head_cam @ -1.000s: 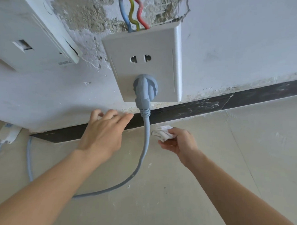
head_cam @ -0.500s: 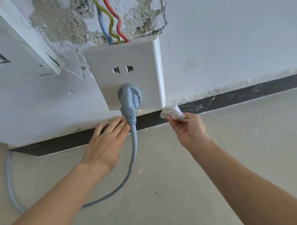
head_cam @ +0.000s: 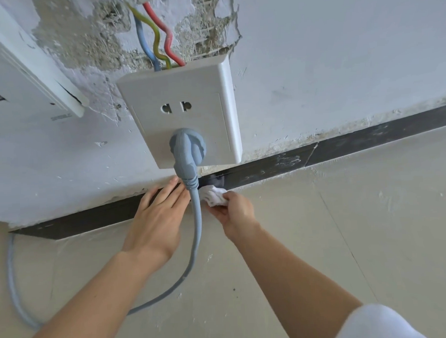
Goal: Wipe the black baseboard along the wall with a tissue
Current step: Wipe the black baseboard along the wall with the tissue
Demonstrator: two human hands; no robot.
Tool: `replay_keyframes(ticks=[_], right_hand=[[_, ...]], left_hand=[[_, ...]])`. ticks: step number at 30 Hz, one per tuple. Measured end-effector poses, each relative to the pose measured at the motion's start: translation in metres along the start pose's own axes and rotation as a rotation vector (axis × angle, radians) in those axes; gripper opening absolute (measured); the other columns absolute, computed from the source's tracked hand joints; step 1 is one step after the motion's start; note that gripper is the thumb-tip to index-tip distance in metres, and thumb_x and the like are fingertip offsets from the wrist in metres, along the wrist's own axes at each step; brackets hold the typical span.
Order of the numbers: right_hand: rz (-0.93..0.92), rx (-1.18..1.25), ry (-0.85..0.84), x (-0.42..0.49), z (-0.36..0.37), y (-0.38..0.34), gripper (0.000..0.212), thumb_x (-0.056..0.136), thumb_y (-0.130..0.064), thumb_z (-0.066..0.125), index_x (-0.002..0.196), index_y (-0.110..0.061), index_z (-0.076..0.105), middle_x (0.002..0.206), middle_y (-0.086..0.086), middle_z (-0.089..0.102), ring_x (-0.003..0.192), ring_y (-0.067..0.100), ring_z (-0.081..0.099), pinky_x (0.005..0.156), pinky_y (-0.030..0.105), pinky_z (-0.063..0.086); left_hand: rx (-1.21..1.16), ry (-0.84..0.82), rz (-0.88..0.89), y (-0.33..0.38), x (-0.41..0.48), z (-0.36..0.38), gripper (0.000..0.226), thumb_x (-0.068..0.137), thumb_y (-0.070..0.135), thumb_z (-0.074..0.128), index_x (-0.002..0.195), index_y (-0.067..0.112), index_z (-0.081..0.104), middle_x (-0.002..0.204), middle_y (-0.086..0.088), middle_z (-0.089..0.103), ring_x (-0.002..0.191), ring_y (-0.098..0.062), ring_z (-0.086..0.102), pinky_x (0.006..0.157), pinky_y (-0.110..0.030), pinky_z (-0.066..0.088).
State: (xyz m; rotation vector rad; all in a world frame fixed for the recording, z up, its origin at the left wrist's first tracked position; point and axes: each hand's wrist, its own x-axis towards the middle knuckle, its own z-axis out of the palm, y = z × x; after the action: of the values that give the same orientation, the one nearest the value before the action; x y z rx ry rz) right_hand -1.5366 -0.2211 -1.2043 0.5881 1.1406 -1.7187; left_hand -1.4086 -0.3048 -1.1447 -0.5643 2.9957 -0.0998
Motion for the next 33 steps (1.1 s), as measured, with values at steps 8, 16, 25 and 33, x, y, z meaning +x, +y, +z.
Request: replay_keyframes(ticks=[8,16,25,33], right_hand=[[-0.17,0.014,0.208,0.01,-0.06,-0.093,0.014,0.086,0.012,0.042,0.085,0.008,0.056,0.1,0.027,0.059,0.072,0.029,0.062,0.059,0.038,0.06],[-0.067,-0.054,0.219,-0.016,-0.069,-0.071,0.016,0.093,-0.011,0.042,0.092,-0.006,0.057,0.072,0.013,0.056,0.055,0.02,0.051,0.038,0.021,0.05],[-0.024,0.021,-0.054,-0.023,-0.008,-0.048,0.021,0.092,0.006,0.036,0.092,0.01,0.056,0.081,0.023,0.062,0.056,0.026,0.065,0.052,0.032,0.059],[-0.3,-0.158,0.228,-0.059,-0.054,-0.145,0.023,0.093,0.002,0.037,0.107,0.006,0.054,0.086,0.021,0.061,0.063,0.026,0.064,0.053,0.032,0.06]], left_hand=[[-0.052,0.007,-0.005,0.003,-0.002,0.001,0.09,0.053,-0.002,0.078,0.136,0.007,0.046,0.142,-0.007,0.045,0.134,-0.018,0.023,0.103,-0.036,0.02],[-0.059,0.011,-0.052,0.011,-0.001,-0.004,0.1,0.048,-0.01,0.074,0.14,0.01,0.041,0.141,-0.006,0.047,0.134,-0.018,0.022,0.103,-0.033,0.018],[-0.099,-0.124,-0.159,0.019,-0.003,-0.014,0.081,0.089,0.005,0.039,0.149,0.026,-0.012,0.152,0.015,-0.021,0.133,0.001,-0.026,0.117,-0.037,-0.007],[-0.214,-0.072,-0.197,0.024,-0.003,-0.017,0.078,0.089,0.003,0.042,0.15,0.026,-0.001,0.157,0.014,-0.002,0.144,-0.005,-0.006,0.115,-0.044,-0.002]])
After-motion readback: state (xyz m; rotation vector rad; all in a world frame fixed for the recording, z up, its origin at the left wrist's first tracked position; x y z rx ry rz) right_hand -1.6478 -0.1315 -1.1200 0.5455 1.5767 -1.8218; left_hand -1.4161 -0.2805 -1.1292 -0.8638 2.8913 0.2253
